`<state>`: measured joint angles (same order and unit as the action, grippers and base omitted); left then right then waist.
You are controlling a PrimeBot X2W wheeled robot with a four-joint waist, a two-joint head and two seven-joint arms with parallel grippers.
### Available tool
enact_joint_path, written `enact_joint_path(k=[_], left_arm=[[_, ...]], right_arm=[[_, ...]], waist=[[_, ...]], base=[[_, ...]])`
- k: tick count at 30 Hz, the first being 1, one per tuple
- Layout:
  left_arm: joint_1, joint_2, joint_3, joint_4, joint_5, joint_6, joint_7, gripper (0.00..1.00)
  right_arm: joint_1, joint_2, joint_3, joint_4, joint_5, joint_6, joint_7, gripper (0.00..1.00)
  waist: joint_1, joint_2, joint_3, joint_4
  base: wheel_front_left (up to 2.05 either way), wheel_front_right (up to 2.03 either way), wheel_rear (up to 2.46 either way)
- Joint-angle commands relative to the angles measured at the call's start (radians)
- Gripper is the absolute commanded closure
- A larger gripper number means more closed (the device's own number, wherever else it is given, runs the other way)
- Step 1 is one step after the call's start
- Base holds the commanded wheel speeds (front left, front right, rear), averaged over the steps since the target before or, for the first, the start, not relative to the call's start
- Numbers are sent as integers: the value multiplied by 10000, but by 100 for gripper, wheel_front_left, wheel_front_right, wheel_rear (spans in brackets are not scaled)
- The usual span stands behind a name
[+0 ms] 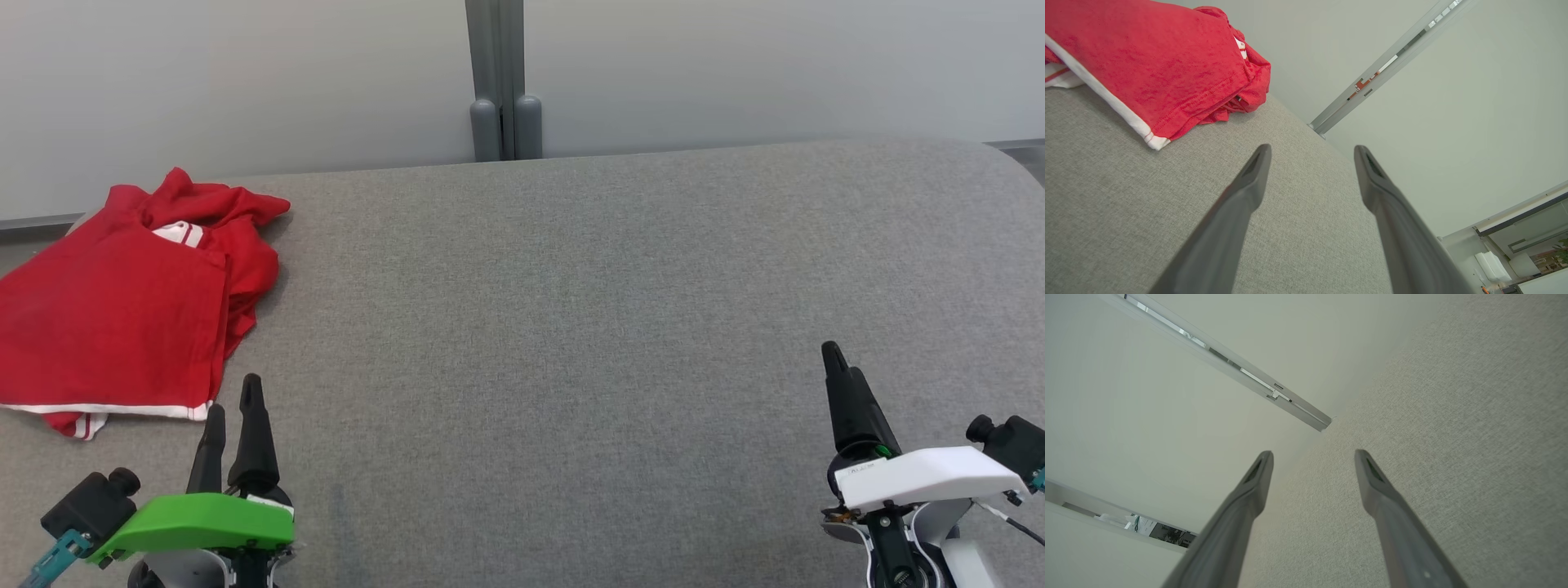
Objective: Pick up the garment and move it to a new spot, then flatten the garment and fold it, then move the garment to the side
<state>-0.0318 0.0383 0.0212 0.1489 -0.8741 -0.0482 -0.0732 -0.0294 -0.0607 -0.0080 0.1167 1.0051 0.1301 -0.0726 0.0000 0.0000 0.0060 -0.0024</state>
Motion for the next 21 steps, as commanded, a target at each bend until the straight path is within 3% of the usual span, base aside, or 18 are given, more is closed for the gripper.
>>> enact_joint_path(k=[1,21], left_arm=[[-32,81,-63,-189,442,75,-121,0],[155,287,-651,-283,3846,576,-748,0]], right_arm=[[-40,-96,63,-212,-434,4,-127,0],[124,-181,443,-281,-3672,5,-760,0]], waist=[[0,0,2,1],[0,0,-70,14]], base=[[0,0,0],[0,0,0]])
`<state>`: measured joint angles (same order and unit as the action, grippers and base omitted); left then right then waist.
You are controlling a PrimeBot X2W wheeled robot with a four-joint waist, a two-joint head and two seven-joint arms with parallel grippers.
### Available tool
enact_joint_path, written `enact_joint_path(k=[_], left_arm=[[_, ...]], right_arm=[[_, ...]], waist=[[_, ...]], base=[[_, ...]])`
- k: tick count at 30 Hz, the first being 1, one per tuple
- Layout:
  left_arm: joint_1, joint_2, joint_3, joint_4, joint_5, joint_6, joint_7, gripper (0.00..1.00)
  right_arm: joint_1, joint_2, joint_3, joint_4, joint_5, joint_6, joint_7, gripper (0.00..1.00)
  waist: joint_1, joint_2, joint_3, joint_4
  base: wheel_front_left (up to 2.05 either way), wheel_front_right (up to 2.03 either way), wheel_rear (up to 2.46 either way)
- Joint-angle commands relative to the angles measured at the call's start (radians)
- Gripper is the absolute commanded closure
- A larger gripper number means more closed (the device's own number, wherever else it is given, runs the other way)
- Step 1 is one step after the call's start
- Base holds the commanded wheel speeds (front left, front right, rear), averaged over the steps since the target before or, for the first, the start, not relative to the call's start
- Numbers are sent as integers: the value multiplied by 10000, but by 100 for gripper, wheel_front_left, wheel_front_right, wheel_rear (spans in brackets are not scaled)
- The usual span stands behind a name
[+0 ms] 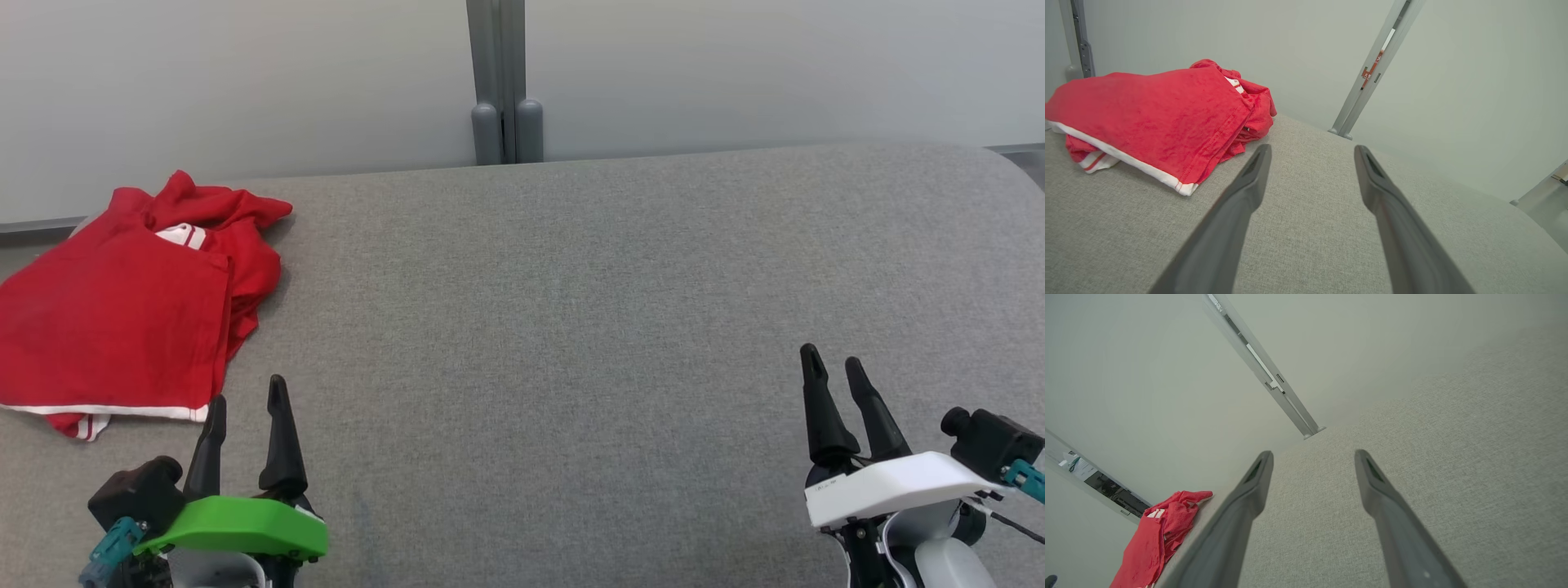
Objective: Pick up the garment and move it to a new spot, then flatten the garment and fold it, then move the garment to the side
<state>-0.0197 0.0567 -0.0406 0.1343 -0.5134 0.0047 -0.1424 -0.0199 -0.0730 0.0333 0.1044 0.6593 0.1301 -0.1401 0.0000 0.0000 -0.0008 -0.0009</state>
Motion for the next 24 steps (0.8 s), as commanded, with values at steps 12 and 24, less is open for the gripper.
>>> enact_joint_path(k=[12,24], left_arm=[[82,192,-318,-220,1410,138,-361,0],[113,261,-454,-174,2316,141,-636,0]], right_arm=[[115,-86,231,-267,-1559,6,-385,0],[177,-109,470,-286,-2543,7,-658,0]], waist=[[0,0,-46,23],[0,0,-72,47]], base=[[0,0,0],[0,0,0]])
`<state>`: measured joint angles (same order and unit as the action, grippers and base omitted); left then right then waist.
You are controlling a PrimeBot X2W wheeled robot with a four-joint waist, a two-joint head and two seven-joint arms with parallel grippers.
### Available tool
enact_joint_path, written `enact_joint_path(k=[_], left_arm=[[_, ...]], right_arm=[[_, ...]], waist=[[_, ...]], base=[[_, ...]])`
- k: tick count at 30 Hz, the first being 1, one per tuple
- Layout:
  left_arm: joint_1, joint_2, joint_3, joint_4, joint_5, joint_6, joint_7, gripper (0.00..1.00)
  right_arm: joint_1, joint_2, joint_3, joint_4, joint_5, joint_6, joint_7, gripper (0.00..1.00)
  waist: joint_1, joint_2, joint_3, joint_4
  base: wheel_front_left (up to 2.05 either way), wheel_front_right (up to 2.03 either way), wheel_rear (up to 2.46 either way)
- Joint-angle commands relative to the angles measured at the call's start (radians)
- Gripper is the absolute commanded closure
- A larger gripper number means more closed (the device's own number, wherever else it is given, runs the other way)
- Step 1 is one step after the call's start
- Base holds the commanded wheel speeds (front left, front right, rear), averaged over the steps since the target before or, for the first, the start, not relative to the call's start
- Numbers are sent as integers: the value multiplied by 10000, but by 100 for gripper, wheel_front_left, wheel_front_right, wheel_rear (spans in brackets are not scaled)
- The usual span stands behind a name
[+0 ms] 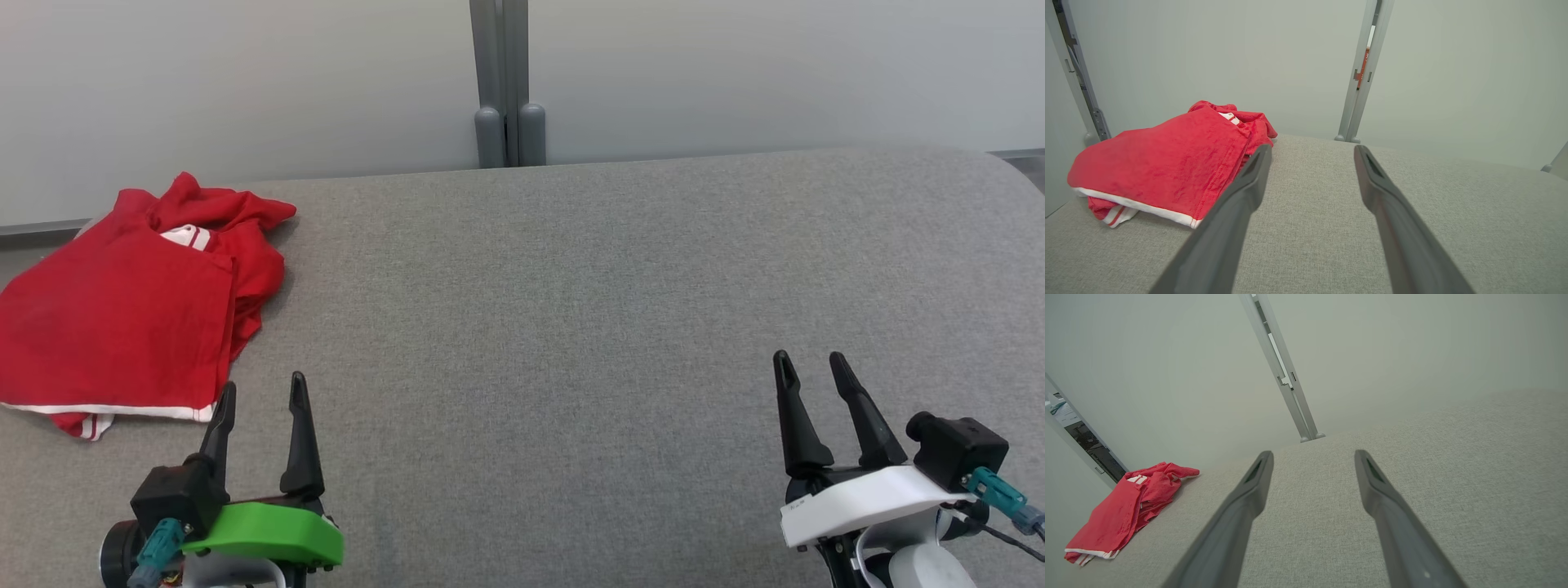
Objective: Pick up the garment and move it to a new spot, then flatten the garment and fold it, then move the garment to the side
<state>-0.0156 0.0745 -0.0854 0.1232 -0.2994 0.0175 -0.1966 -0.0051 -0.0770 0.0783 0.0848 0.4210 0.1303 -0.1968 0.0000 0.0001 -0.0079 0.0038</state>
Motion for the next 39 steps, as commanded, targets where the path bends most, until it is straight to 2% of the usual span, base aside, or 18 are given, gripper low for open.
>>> enact_joint_path(k=[1,12,23,33,39], left_arm=[[84,88,-17,-55,263,11,-111,0],[169,129,-111,97,1020,-63,-331,0],[231,46,-30,628,975,-328,-485,0],[240,179,-69,356,1510,-76,-329,0],[360,195,17,85,1268,2,-60,0]], right_arm=[[35,-79,44,-83,-244,5,-109,0],[128,-150,173,-55,-1032,5,-326,0],[208,-164,262,70,-1629,5,-529,0],[172,-215,339,182,-1970,6,-603,0],[150,-186,226,53,-1800,6,-317,0]], waist=[[0,-1,-3,0],[0,-1,-37,43],[0,-1,-117,111],[0,-1,-189,146],[0,-1,-226,150]], base=[[0,0,0],[0,0,0],[0,0,0],[0,0,0],[0,0,0]])
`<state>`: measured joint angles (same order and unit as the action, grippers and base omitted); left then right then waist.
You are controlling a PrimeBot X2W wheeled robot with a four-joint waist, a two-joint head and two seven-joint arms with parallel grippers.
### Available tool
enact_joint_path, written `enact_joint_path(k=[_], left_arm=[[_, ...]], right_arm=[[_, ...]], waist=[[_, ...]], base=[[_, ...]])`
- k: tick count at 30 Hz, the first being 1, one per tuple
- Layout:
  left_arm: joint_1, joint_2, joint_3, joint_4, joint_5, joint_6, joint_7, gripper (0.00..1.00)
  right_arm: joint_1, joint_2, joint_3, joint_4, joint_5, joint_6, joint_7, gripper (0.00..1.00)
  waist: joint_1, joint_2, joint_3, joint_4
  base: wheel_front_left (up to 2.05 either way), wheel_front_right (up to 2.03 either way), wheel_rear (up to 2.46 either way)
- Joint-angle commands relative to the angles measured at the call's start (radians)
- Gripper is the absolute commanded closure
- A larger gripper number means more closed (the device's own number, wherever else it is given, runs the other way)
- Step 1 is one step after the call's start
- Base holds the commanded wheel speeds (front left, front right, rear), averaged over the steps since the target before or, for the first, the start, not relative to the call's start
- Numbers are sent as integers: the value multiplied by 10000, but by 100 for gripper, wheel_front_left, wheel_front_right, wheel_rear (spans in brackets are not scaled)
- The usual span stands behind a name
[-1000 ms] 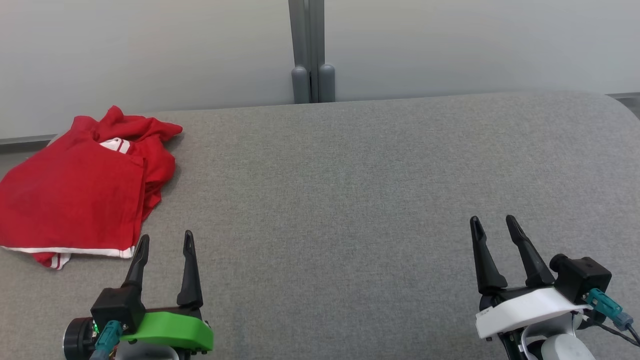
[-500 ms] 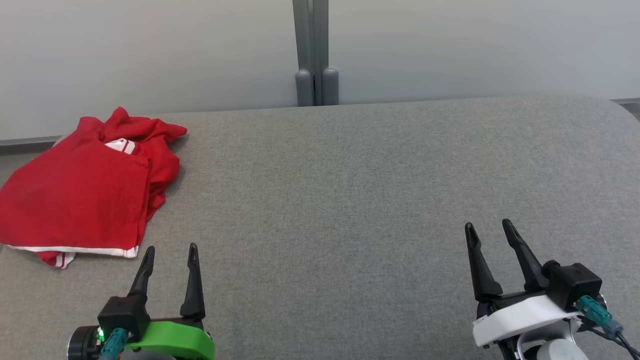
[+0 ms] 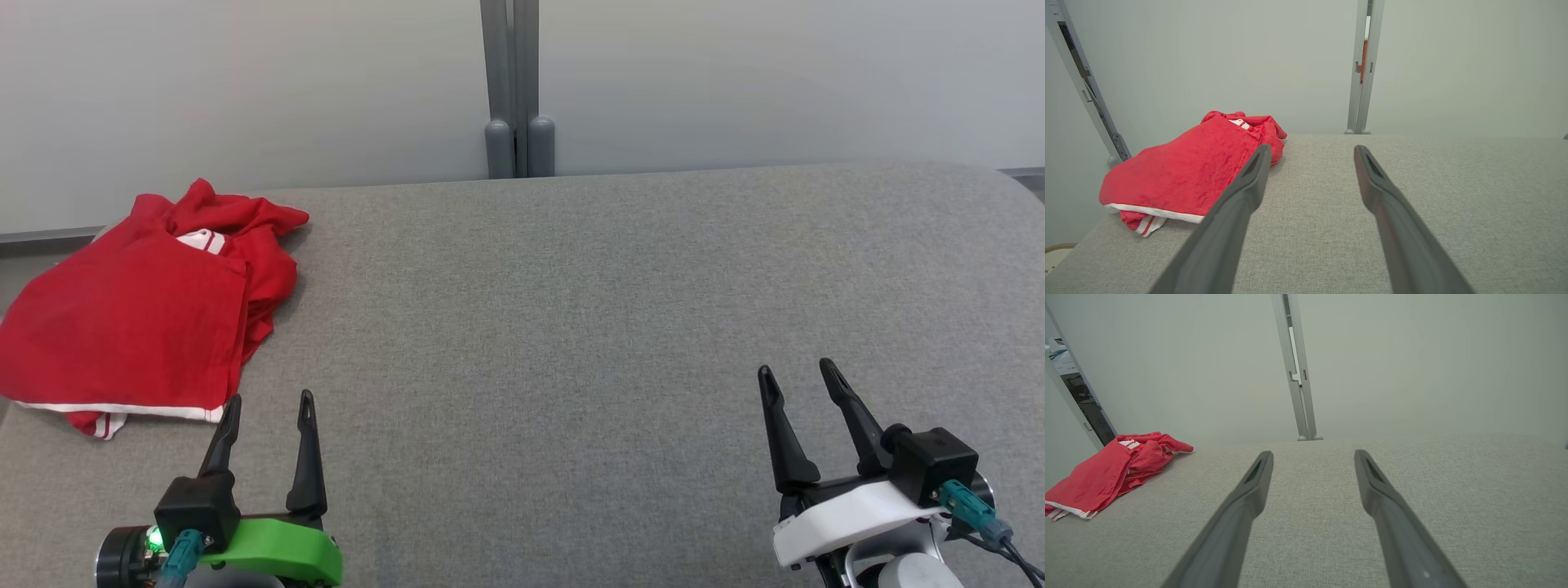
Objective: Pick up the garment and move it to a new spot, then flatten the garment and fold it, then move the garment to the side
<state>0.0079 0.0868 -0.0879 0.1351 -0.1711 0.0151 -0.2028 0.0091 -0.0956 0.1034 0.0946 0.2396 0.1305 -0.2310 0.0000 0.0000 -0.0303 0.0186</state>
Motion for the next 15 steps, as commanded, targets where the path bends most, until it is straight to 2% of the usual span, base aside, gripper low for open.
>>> enact_joint_path(k=[1,15], left_arm=[[138,83,46,-94,-32,30,73,0],[293,88,97,-438,-424,235,700,0]], right_arm=[[27,9,-42,-76,11,4,68,0],[226,159,-322,-380,51,4,527,0]], waist=[[0,0,-7,5],[0,0,-23,73]], base=[[0,0,0],[0,0,0]])
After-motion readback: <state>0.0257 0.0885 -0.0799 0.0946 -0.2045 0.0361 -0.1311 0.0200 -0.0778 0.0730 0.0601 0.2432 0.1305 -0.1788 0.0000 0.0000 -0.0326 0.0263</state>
